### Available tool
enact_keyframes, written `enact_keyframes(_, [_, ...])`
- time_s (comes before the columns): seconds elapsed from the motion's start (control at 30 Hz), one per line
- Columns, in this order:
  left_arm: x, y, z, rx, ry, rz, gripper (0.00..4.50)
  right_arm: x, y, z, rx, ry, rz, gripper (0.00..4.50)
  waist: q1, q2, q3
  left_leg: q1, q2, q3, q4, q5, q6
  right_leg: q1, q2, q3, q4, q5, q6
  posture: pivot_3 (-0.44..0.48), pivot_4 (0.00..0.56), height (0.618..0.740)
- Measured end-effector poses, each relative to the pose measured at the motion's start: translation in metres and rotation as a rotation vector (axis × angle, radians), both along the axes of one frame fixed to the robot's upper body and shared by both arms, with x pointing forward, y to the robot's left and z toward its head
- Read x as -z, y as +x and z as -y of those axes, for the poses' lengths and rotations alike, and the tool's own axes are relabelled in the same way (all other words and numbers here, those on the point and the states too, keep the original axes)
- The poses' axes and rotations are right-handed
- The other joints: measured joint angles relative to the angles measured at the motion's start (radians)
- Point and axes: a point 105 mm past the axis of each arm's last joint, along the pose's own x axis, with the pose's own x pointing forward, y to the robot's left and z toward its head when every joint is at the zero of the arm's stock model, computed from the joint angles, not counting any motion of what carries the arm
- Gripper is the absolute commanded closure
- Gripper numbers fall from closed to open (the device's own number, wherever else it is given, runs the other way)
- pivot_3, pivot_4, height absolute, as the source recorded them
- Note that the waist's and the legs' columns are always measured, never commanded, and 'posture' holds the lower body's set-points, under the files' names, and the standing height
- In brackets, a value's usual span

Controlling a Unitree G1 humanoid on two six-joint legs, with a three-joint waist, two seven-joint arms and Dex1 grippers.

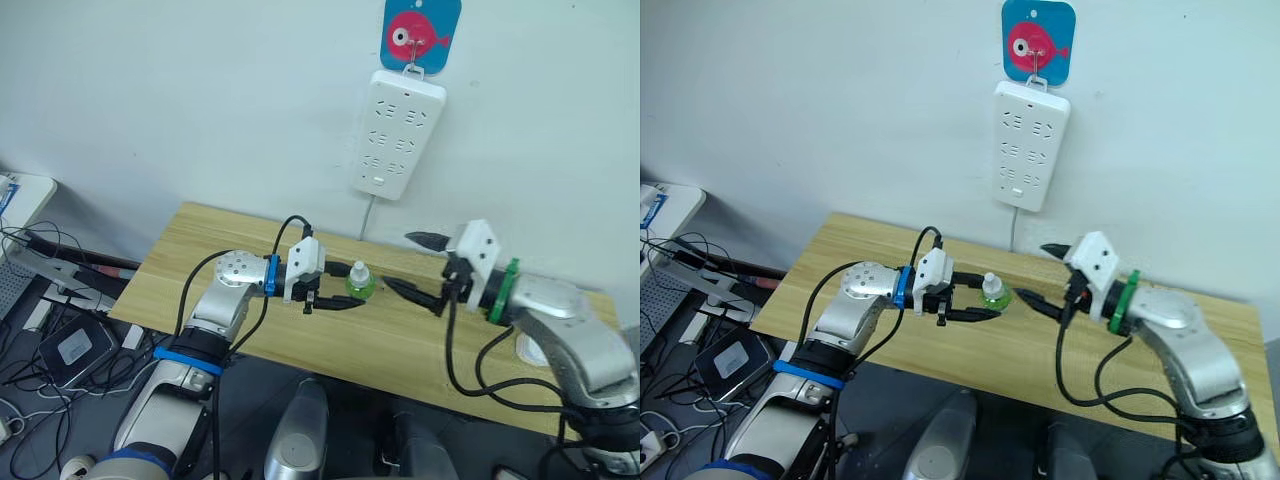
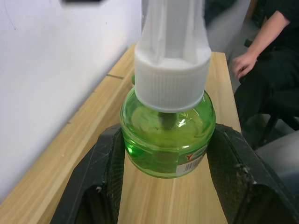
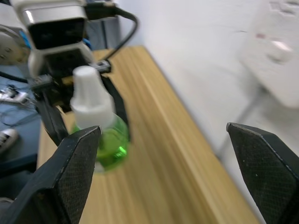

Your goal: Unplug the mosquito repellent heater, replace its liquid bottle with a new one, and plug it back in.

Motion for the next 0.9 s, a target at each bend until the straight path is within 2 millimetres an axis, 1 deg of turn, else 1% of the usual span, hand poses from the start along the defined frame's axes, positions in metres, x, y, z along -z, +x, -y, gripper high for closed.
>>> enact_keyframes(0.03, [0.0, 0.001, 0.0, -0.002, 0.0, 0.001, 2.31, 0.002, -0.005, -0.003, -0.033, 0.01, -0.023, 0.02, -0.001, 0.0, 0.0, 0.0, 0.0, 0.0, 0.0, 0.0, 0.0, 0.0, 0.0, 0.0, 0.0, 0.0, 0.0, 0.303, 0.208, 0.74])
enact_keyframes(0.1, [-0.001, 0.002, 0.001, -0.003, -0.001, 0.002, 2.31, 0.002, -0.009, -0.009, -0.068, 0.034, -0.048, 0.02, -0.001, 0.0, 0.0, 0.0, 0.0, 0.0, 0.0, 0.0, 0.0, 0.0, 0.0, 0.0, 0.001, 0.0, 0.0, 0.305, 0.207, 0.74])
enact_keyframes(0.17, [-0.002, 0.003, 0.002, -0.001, -0.004, 0.004, 2.31, -0.003, -0.009, -0.02, -0.093, 0.094, -0.056, 0.02, -0.008, 0.0, 0.0, 0.001, 0.0, 0.0, 0.001, 0.0, 0.0, 0.0, 0.0, 0.0, 0.001, 0.001, 0.0, 0.305, 0.207, 0.74])
enact_keyframes(0.23, [-0.003, 0.003, 0.002, 0.0, -0.004, 0.005, 2.31, -0.014, -0.007, -0.035, -0.116, 0.171, -0.055, 0.02, -0.019, 0.0, 0.0, 0.001, 0.0, 0.0, 0.0, 0.0, 0.0, 0.0, 0.0, 0.0, 0.001, 0.001, 0.0, 0.308, 0.209, 0.74])
enact_keyframes(0.3, [-0.003, 0.003, 0.003, 0.002, -0.004, 0.007, 2.31, -0.018, -0.006, -0.043, -0.126, 0.205, -0.059, 0.02, -0.025, 0.0, 0.0, 0.001, 0.0, 0.0, 0.0, 0.0, 0.0, 0.0, 0.0, 0.0, 0.001, 0.001, 0.0, 0.309, 0.209, 0.74])
enact_keyframes(0.4, [-0.003, 0.003, 0.002, 0.001, -0.002, 0.008, 2.31, -0.016, -0.006, -0.05, -0.125, 0.213, -0.075, 0.58, -0.025, 0.0, 0.0, 0.0, 0.0, 0.0, 0.0, 0.0, 0.0, 0.0, 0.0, 0.0, 0.0, 0.001, 0.0, 0.309, 0.209, 0.74])
enact_keyframes(0.43, [-0.003, 0.003, 0.002, 0.001, -0.002, 0.008, 2.31, -0.013, -0.006, -0.052, -0.126, 0.203, -0.077, 0.89, -0.025, 0.0, 0.0, 0.0, 0.0, 0.0, 0.0, 0.0, 0.0, 0.0, 0.0, 0.0, 0.0, 0.001, 0.0, 0.309, 0.209, 0.74])
enact_keyframes(0.53, [-0.003, 0.003, 0.002, 0.002, -0.002, 0.008, 2.31, -0.007, -0.005, -0.055, -0.12, 0.187, -0.085, 1.99, -0.027, 0.0, 0.0, 0.0, 0.0, 0.0, 0.0, 0.0, 0.0, 0.0, 0.0, 0.0, 0.0, 0.001, 0.0, 0.309, 0.209, 0.74])
enact_keyframes(0.57, [-0.003, 0.003, 0.002, 0.003, -0.003, 0.009, 2.31, -0.006, -0.005, -0.056, -0.119, 0.186, -0.083, 2.28, -0.027, 0.0, 0.0, 0.001, 0.0, 0.0, 0.0, 0.0, 0.0, 0.0, 0.0, 0.0, 0.001, 0.001, 0.0, 0.309, 0.209, 0.74])
enact_keyframes(0.6, [-0.004, 0.003, 0.002, 0.004, -0.003, 0.01, 2.31, -0.005, -0.004, -0.057, -0.118, 0.182, -0.083, 2.71, -0.028, 0.0, 0.0, 0.001, 0.0, 0.0, 0.0, 0.0, 0.0, 0.0, 0.0, 0.0, 0.001, 0.001, 0.0, 0.313, 0.213, 0.74])
enact_keyframes(0.73, [-0.002, 0.002, 0.002, 0.011, 0.008, 0.007, 2.31, -0.005, 0.001, -0.055, -0.096, 0.18, -0.065, 4.14, -0.029, 0.0, 0.0, 0.001, 0.0, 0.0, 0.001, 0.0, 0.0, 0.0, 0.0, 0.0, 0.001, 0.001, 0.0, 0.314, 0.215, 0.74])
enact_keyframes(0.77, [-0.002, 0.002, 0.001, 0.01, 0.009, 0.007, 2.31, -0.005, 0.002, -0.055, -0.095, 0.179, -0.064, 4.23, -0.029, 0.0, 0.0, 0.001, 0.0, 0.0, 0.001, 0.0, 0.0, 0.0, 0.0, 0.0, 0.001, 0.001, 0.0, 0.314, 0.215, 0.74])
enact_keyframes(0.9, [-0.002, 0.002, 0.002, 0.01, 0.008, 0.008, 2.31, -0.005, 0.002, -0.055, -0.099, 0.184, -0.066, 4.23, -0.029, 0.0, 0.0, 0.001, 0.0, 0.0, 0.0, 0.0, 0.0, 0.0, 0.0, 0.0, 0.001, 0.001, 0.0, 0.316, 0.218, 0.74])
